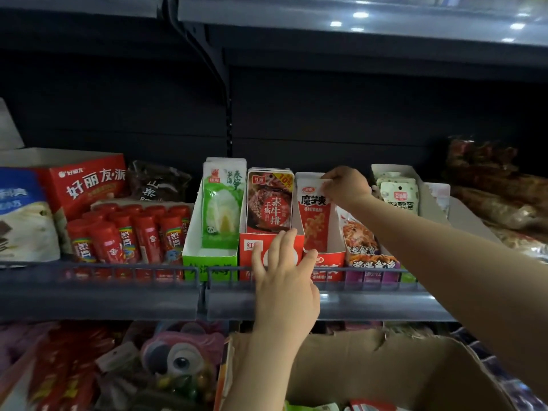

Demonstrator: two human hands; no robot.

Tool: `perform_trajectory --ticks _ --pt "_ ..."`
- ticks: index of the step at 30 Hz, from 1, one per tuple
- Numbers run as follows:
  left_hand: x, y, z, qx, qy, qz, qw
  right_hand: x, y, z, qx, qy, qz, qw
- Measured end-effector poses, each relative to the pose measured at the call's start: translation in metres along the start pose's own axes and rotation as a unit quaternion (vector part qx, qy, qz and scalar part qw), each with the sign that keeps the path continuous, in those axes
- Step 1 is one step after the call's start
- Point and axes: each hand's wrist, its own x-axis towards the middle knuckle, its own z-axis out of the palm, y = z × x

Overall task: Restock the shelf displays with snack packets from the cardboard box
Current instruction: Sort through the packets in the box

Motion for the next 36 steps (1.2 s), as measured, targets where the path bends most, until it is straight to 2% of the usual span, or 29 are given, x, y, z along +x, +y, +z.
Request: perform_trajectory --ticks 3,10,17,26,30,34,36 --pt "0.001 -0.002 0.003 -0.019 0.035 0.006 0.999 0.002 0.002 0.004 -0.015 0.018 -0.017 1.0" --pt "0.004 -0.002 0.009 -0.018 0.063 -0.005 0.998 0.003 0.006 0.012 -0.007 0.033 -0.027 0.999" --pt "0.003 -0.002 0.009 0.008 0.057 -0.001 0.998 -0.007 0.008 0.004 0.021 0.051 -0.027 0.998" --pt "-0.016 0.016 -0.002 0.033 0.047 0.027 0.998 -0.081 0.018 -0.027 0.072 0.008 -0.079 0.994" --pt "-0.036 0.031 -0.009 -0.018 0.058 0.021 0.998 -0.123 0.037 -0.043 0.089 -0.023 -0.061 0.994" --pt "-0.064 0.047 -0.008 -0.076 0.003 0.003 0.997 -0.17 0.058 -0.053 0.086 -0.059 -0.044 0.994" --pt "-0.072 0.056 -0.015 -0.117 -0.061 -0.042 0.99 -0.193 0.069 -0.055 0.087 -0.083 -0.037 0.992"
